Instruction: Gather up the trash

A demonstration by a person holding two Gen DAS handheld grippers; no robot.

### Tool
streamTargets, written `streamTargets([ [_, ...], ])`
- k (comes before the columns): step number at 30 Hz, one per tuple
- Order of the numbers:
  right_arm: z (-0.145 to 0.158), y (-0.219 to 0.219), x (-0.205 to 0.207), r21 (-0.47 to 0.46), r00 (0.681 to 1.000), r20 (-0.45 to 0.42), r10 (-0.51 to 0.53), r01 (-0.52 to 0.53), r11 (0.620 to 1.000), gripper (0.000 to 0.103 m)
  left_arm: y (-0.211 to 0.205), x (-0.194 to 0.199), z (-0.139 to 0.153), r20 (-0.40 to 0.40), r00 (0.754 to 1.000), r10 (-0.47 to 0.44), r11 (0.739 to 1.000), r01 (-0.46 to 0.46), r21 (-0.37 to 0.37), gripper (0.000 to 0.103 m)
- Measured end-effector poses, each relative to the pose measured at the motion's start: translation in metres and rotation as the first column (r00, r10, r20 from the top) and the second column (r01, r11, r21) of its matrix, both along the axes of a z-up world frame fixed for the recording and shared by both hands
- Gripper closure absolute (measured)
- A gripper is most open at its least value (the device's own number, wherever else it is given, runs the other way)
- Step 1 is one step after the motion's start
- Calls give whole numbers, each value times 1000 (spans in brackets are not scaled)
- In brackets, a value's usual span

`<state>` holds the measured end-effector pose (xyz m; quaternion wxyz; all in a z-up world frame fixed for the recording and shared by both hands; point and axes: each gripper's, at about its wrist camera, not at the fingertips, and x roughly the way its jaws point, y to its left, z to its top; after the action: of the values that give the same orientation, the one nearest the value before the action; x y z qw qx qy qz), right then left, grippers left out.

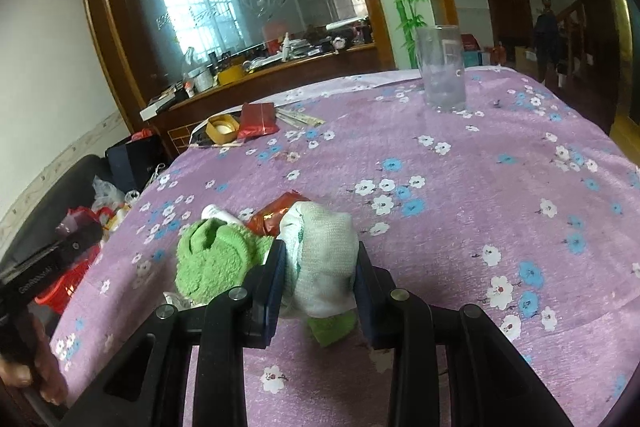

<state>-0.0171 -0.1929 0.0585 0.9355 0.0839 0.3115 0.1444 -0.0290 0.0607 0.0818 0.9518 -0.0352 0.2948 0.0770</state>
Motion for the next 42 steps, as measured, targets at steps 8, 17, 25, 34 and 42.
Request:
streamTargets([
  [8,0,-2,0,14,1000,-5,-4,4,1000,68,-9,-4,-5,-3,999,-33,999,33,-11,64],
  [17,8,1,-5,-24,998,54,-30,31,999,68,-4,-11,-8,2,999,-54,998,54,-35,64],
  [25,18,15,-24,-8,1000,26,14,-13,1000,68,3,-25,-8,-1,999,-43,999,43,9,64],
  [34,37,52,-56,-10,993,37,116,-115,993,68,20,-49,-3,34,999,-19,999,18,44,64],
  [42,43,81,-79,-25,986,27,162,-161,987,68,40,-63,-3,52,999,-15,999,13,33,64],
])
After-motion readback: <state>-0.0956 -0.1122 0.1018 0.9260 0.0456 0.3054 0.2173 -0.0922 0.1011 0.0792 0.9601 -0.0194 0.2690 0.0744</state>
